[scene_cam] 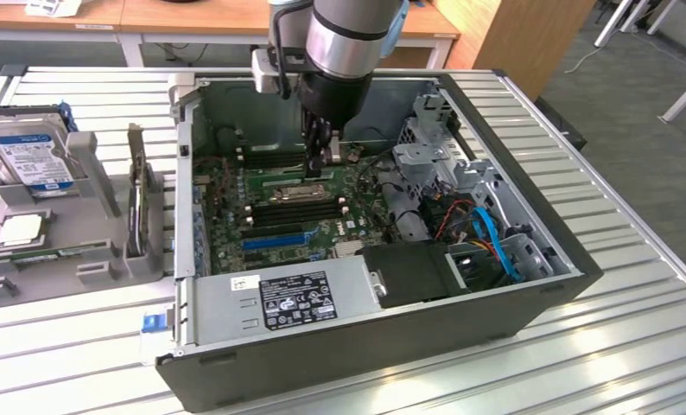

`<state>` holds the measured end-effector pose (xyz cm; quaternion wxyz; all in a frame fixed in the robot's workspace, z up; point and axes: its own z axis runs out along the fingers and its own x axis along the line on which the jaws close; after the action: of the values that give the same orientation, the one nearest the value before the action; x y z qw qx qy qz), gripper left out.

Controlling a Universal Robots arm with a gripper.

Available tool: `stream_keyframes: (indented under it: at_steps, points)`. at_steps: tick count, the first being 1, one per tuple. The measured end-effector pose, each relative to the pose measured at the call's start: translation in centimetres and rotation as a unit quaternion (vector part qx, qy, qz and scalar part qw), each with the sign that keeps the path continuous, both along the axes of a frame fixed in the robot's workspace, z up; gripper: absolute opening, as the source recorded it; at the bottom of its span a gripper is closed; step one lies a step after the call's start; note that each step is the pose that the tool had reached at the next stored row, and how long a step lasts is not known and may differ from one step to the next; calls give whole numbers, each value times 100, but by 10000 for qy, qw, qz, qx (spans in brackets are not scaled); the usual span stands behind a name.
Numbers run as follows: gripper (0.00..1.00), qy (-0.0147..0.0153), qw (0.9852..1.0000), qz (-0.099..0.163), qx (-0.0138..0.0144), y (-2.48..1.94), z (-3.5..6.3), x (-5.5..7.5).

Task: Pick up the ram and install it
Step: 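Insert the ram into the slot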

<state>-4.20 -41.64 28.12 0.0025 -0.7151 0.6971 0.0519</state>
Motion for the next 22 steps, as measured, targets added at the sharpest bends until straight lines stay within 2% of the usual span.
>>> stream_keyframes:
  at_steps: [10,22]
  points:
    - [12,0,10000,0,0,0,-104,0]
    - [12,0,10000,-50,0,0,-109,0]
